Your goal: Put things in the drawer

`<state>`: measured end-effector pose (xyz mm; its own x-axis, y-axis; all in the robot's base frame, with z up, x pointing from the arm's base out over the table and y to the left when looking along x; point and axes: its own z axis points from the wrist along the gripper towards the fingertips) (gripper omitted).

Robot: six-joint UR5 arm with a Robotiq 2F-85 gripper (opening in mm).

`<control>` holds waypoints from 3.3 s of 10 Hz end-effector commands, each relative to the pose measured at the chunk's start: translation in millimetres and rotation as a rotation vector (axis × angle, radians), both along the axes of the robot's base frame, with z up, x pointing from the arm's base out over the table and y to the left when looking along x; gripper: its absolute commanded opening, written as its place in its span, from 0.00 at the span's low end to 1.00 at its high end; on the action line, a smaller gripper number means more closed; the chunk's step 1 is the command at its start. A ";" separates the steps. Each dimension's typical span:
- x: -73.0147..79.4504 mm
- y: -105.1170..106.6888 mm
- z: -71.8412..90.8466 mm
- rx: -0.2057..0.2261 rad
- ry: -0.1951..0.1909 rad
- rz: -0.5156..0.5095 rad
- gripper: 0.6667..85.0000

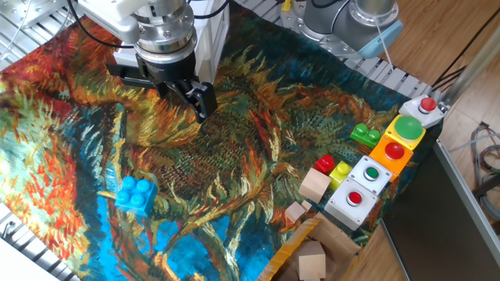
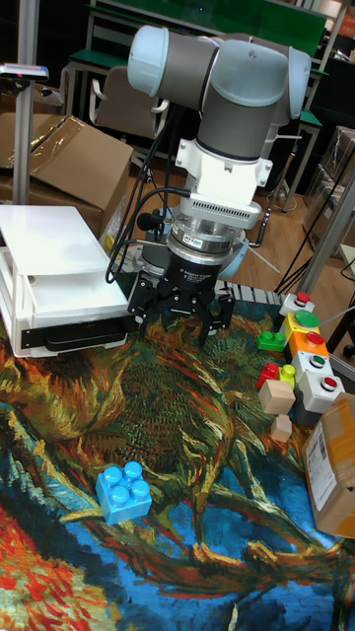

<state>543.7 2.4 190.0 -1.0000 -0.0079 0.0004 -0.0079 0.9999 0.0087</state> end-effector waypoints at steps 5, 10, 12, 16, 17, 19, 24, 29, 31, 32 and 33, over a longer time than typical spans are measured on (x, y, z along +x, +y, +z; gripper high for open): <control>29.9 17.0 2.6 0.025 -0.126 0.318 0.01; 29.4 18.9 3.4 0.031 -0.127 0.321 0.01; 29.3 16.4 3.3 0.021 -0.125 0.330 0.01; 29.4 18.8 2.8 0.032 -0.129 0.322 0.01; 29.7 13.2 2.6 0.009 -0.127 0.342 0.01; 31.3 10.9 2.7 -0.001 -0.131 0.336 0.01; 31.4 14.8 2.9 0.015 -0.134 0.327 0.01; 30.2 15.2 2.7 0.017 -0.129 0.329 0.01; 30.6 15.2 2.8 0.017 -0.131 0.329 0.01; 30.6 15.6 2.8 0.019 -0.131 0.329 0.01; 29.8 15.2 2.7 0.017 -0.128 0.331 0.01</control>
